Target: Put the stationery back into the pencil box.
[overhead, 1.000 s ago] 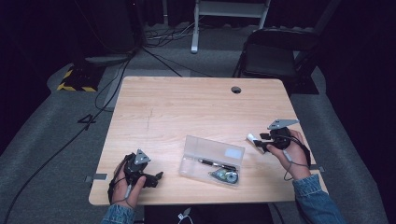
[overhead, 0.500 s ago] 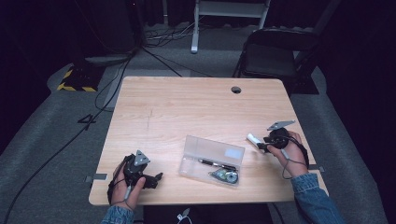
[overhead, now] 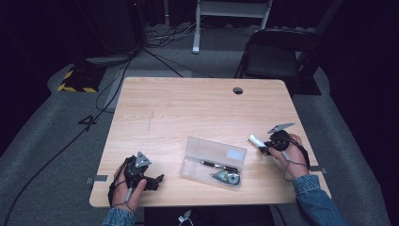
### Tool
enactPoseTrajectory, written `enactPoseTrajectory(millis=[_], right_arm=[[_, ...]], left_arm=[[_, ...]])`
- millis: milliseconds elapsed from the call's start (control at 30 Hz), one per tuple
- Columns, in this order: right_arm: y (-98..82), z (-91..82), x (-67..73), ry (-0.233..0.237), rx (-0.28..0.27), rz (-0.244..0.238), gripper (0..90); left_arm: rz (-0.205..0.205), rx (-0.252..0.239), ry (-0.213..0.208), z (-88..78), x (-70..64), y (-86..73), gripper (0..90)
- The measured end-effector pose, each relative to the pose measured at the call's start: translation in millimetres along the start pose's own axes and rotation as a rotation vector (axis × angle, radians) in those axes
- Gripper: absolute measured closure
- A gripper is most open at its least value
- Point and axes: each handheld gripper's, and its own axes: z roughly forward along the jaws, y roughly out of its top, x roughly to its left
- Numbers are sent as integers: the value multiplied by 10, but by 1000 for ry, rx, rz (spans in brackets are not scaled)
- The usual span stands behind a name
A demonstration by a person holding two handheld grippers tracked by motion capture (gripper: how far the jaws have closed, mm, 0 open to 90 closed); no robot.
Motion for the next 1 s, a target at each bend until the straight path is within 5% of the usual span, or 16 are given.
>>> enactPoseTrajectory(millis=[233,1000], right_arm=[[-5,4,-2,14,10,-5,705],[39,-121,37,21,-18,-38,710]], left_arm=[[2,2,0,-2,2,1,4],[1,3,-1,-2,2,1,4]])
